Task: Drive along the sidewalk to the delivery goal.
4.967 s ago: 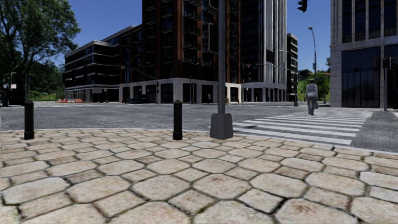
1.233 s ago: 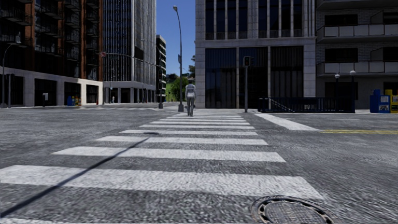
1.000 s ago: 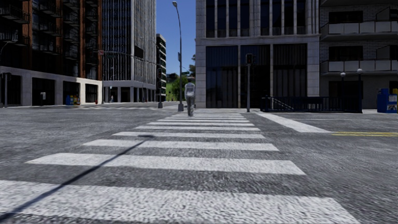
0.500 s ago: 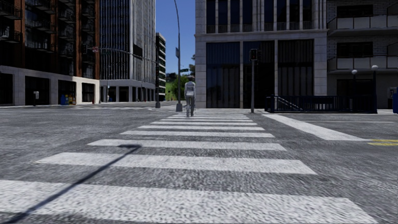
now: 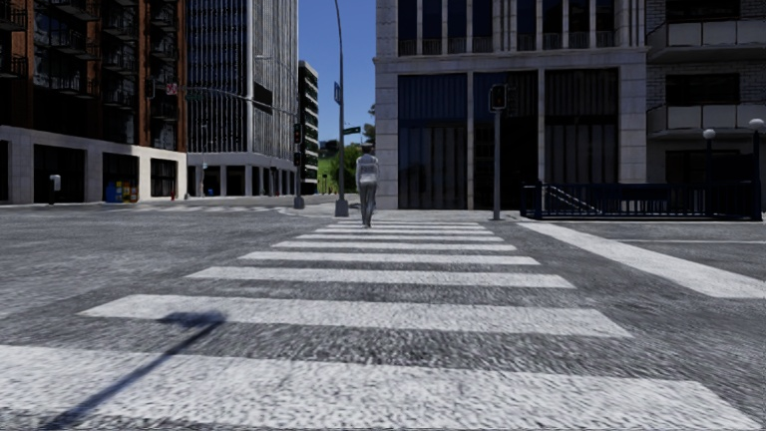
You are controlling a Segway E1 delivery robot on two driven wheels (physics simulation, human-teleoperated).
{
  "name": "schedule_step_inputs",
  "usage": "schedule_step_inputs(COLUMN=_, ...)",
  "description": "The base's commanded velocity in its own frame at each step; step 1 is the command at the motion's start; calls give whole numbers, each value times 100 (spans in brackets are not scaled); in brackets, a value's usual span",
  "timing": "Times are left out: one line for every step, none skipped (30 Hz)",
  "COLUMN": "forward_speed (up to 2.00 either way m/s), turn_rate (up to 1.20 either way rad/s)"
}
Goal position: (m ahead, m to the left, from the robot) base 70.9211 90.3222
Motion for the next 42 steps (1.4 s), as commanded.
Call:
schedule_step_inputs(forward_speed=200, turn_rate=0)
schedule_step_inputs(forward_speed=200, turn_rate=0)
schedule_step_inputs(forward_speed=200, turn_rate=0)
schedule_step_inputs(forward_speed=200, turn_rate=0)
schedule_step_inputs(forward_speed=200, turn_rate=-5)
schedule_step_inputs(forward_speed=200, turn_rate=-17)
schedule_step_inputs(forward_speed=200, turn_rate=-19)
schedule_step_inputs(forward_speed=200, turn_rate=-20)
schedule_step_inputs(forward_speed=200, turn_rate=-20)
schedule_step_inputs(forward_speed=200, turn_rate=-20)
schedule_step_inputs(forward_speed=200, turn_rate=-20)
schedule_step_inputs(forward_speed=200, turn_rate=-20)
schedule_step_inputs(forward_speed=200, turn_rate=-20)
schedule_step_inputs(forward_speed=200, turn_rate=-20)
schedule_step_inputs(forward_speed=200, turn_rate=-20)
schedule_step_inputs(forward_speed=200, turn_rate=-20)
schedule_step_inputs(forward_speed=200, turn_rate=-20)
schedule_step_inputs(forward_speed=200, turn_rate=-20)
schedule_step_inputs(forward_speed=200, turn_rate=-20)
schedule_step_inputs(forward_speed=200, turn_rate=-20)
schedule_step_inputs(forward_speed=200, turn_rate=-20)
schedule_step_inputs(forward_speed=200, turn_rate=-20)
schedule_step_inputs(forward_speed=200, turn_rate=-20)
schedule_step_inputs(forward_speed=200, turn_rate=-20)
schedule_step_inputs(forward_speed=200, turn_rate=-20)
schedule_step_inputs(forward_speed=200, turn_rate=-20)
schedule_step_inputs(forward_speed=200, turn_rate=-20)
schedule_step_inputs(forward_speed=200, turn_rate=-20)
schedule_step_inputs(forward_speed=200, turn_rate=-20)
schedule_step_inputs(forward_speed=200, turn_rate=-20)
schedule_step_inputs(forward_speed=200, turn_rate=-11)
schedule_step_inputs(forward_speed=200, turn_rate=0)
schedule_step_inputs(forward_speed=200, turn_rate=0)
schedule_step_inputs(forward_speed=200, turn_rate=0)
schedule_step_inputs(forward_speed=200, turn_rate=0)
schedule_step_inputs(forward_speed=200, turn_rate=0)
schedule_step_inputs(forward_speed=200, turn_rate=0)
schedule_step_inputs(forward_speed=200, turn_rate=0)
schedule_step_inputs(forward_speed=200, turn_rate=0)
schedule_step_inputs(forward_speed=200, turn_rate=0)
schedule_step_inputs(forward_speed=200, turn_rate=0)
schedule_step_inputs(forward_speed=200, turn_rate=0)
